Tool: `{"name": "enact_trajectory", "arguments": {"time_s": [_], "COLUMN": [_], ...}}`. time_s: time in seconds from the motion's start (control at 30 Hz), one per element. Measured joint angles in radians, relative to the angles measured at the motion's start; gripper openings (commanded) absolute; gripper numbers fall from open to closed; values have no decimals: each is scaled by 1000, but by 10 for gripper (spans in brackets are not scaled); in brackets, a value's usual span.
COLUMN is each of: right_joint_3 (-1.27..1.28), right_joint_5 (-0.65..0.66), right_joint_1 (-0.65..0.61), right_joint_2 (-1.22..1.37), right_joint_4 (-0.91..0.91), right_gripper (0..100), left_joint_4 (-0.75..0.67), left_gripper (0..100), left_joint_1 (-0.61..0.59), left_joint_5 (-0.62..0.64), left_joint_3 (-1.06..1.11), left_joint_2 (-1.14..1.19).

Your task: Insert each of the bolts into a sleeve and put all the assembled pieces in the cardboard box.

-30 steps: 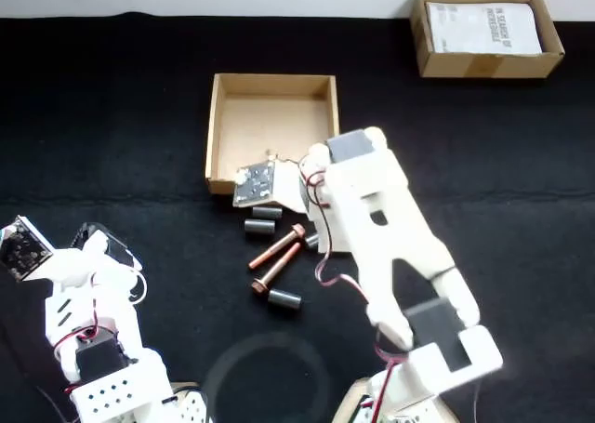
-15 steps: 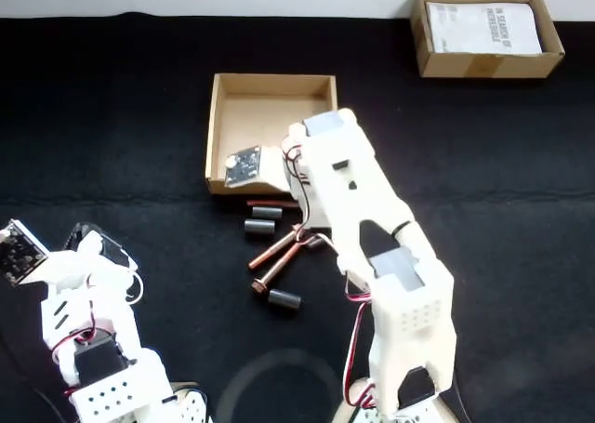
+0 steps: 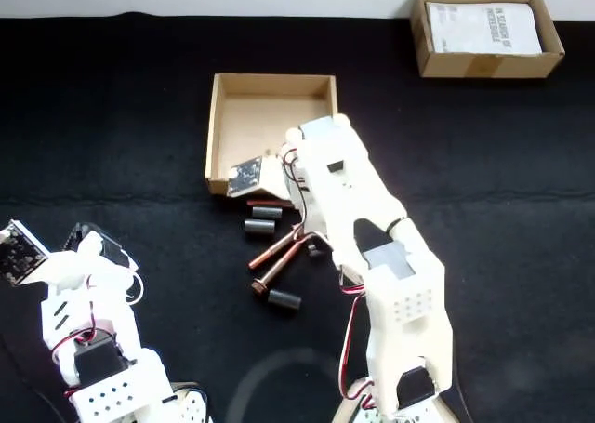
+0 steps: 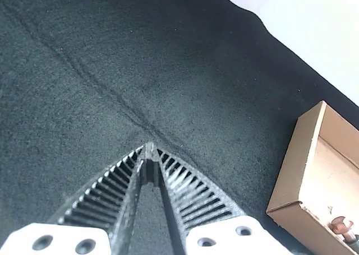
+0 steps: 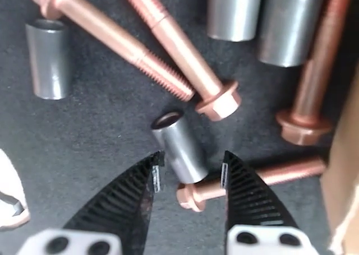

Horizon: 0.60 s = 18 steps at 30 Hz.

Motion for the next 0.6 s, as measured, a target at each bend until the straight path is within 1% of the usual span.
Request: {"name": "enact_trajectory", "arguments": {"time_s": [0.33, 0.4, 0.47, 0.5, 0.53, 0.6], "right_joint_3": [-43, -44, -44, -49, -54, -54], "right_joint_5": [2, 2, 2, 2, 2, 0], "right_joint_1": [-12, -12, -12, -12, -11, -9], "right_joint_2": [106, 118, 130, 135, 137, 137], "right_joint_4": [-3, -9, -26, -37, -46, -60], "right_gripper": [144, 110, 18, 3, 18, 5], "left_joint_4": [0, 0, 0, 0, 0, 0], "left_gripper": [13, 13, 13, 13, 13, 13], "left_joint_1": [0, 0, 0, 0, 0, 0], "left_joint_5": [0, 0, 0, 0, 0, 0], "left_joint_3": [0, 0, 0, 0, 0, 0], "left_joint_2": [-3, -3, -3, -3, -3, -3]}}
